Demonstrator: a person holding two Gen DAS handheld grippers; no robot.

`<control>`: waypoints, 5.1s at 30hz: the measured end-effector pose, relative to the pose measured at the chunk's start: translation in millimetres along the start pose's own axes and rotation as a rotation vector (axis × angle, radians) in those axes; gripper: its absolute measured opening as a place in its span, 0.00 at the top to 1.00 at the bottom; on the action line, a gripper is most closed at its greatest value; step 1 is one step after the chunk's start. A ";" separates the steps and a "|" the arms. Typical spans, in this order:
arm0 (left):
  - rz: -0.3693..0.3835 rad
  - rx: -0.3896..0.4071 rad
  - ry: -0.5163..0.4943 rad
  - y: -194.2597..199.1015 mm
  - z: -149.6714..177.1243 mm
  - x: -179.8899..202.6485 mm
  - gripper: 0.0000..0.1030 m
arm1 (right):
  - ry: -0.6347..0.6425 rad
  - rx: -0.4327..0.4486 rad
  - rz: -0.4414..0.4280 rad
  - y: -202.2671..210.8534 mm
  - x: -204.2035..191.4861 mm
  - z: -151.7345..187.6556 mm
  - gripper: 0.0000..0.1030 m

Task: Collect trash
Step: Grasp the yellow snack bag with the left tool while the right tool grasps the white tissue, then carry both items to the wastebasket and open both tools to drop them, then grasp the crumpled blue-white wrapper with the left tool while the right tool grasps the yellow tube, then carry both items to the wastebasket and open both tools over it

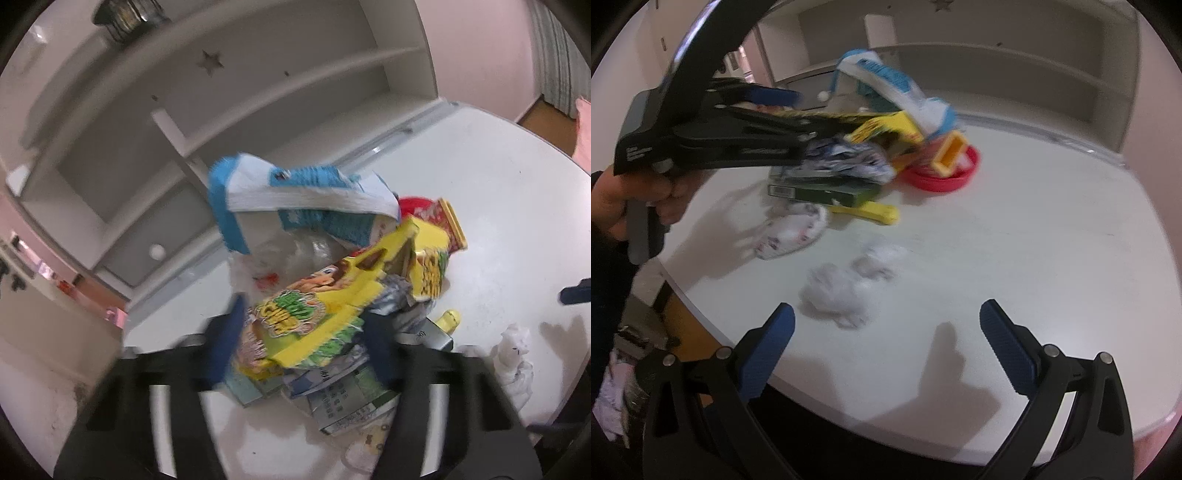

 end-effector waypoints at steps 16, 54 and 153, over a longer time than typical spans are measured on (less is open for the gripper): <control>-0.104 0.121 0.260 36.9 -28.4 -92.4 0.99 | -0.059 0.083 -0.006 -5.3 4.8 -42.7 0.60; 0.921 -0.088 -0.390 141.7 8.2 608.2 0.99 | -1.231 0.265 0.480 263.8 331.3 447.1 0.60; 0.521 0.204 0.124 142.0 -80.7 177.8 0.62 | -0.559 0.460 0.244 247.8 209.8 99.6 0.83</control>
Point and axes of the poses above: each gripper's, at about its wrist camera, not at the fingertips, and y roughly against the way its jaws point, x to its right, z to its underside, the point moved 8 cm from there along -y, roughly the way its jaws point, and after that the axes turned 13 degrees about -z, right-handed, at the moved point
